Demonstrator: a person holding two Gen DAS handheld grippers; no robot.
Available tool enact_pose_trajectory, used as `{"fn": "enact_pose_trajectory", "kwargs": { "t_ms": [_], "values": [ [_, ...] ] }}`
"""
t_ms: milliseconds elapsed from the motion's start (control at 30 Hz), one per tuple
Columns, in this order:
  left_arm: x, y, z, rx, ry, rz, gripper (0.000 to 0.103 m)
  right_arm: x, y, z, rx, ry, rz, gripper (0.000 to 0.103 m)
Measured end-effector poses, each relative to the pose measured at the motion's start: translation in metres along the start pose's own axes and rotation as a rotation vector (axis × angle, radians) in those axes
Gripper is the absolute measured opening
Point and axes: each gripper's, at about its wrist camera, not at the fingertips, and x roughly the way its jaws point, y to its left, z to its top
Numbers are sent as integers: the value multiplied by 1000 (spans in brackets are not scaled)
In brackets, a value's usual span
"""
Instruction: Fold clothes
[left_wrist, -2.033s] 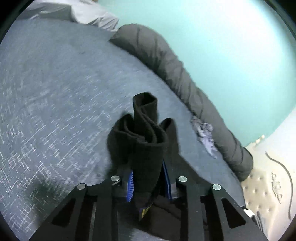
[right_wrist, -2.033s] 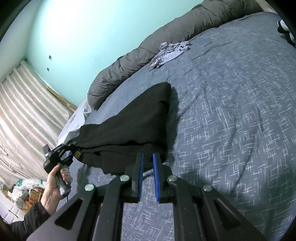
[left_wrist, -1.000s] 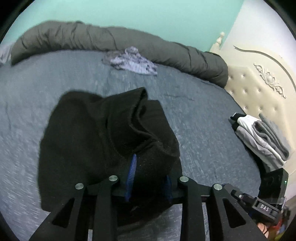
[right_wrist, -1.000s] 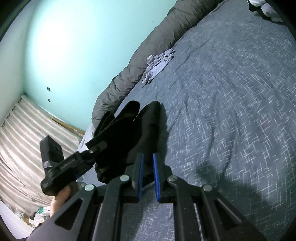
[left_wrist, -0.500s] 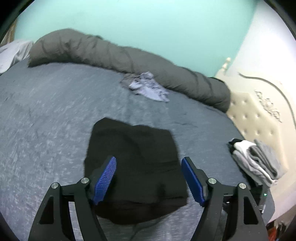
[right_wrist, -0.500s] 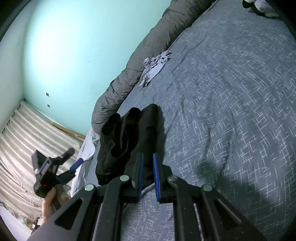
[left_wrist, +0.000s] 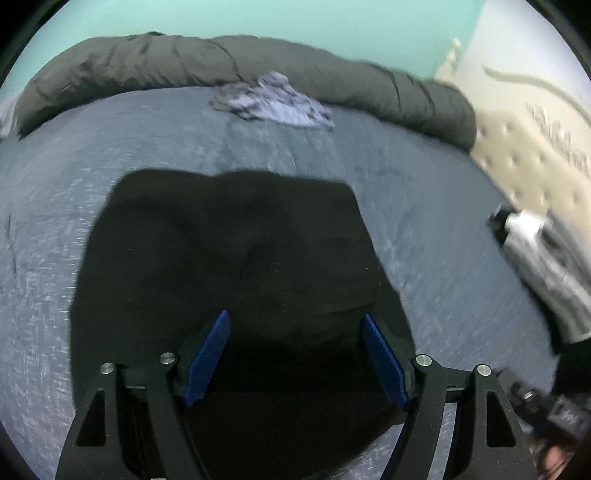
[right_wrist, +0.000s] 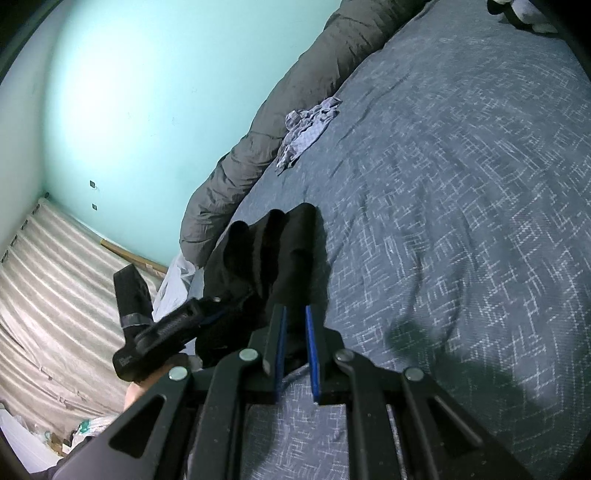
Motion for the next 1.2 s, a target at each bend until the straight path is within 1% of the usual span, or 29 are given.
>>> {"fn": "enact_pose_trajectory", "kwargs": {
  "t_ms": [67,167,200,233,267,400,467,533,600,667,733,833,933,1067,1200],
  "values": [
    [-8,0,0,4,-16,-18,76,1,1,0,-3,3,-1,10],
    [-34,10,-5,-9,-54,-40,76,4,1,-1,-8,6,-6,11],
    [-43,14,-8,-14,-67,-41,76,5,1,-1,-9,9,-9,16],
    [-51,19,-12,-20,-80,-39,77,8,1,-2,-11,14,-13,23],
    [-60,26,-17,-28,-92,-36,77,10,2,-3,-14,21,-16,25],
    [-80,55,-39,-67,-131,-2,76,18,11,-7,-66,38,-16,26],
    [-84,68,-50,-97,-142,16,77,21,16,-9,-88,45,-15,27],
    [-85,75,-58,-118,-150,10,77,23,23,-12,-115,52,-11,36],
    [-86,79,-65,-130,-152,2,77,24,31,-15,-143,57,-13,42],
    [-86,81,-66,-132,-149,-14,77,26,37,-19,-160,61,-9,46],
    [-90,83,-66,-131,-164,-12,77,30,42,-19,-167,66,-20,55],
    [-97,91,-67,-158,-185,-22,77,38,49,-17,-177,72,-43,57],
    [-98,100,-68,-183,-181,-30,77,46,56,-16,-187,79,-66,58],
    [-99,114,-68,-231,-178,-43,77,70,78,5,-218,99,-90,61],
    [-101,126,-67,-277,-175,-56,77,102,97,25,-265,128,-141,63]
  ]
}}
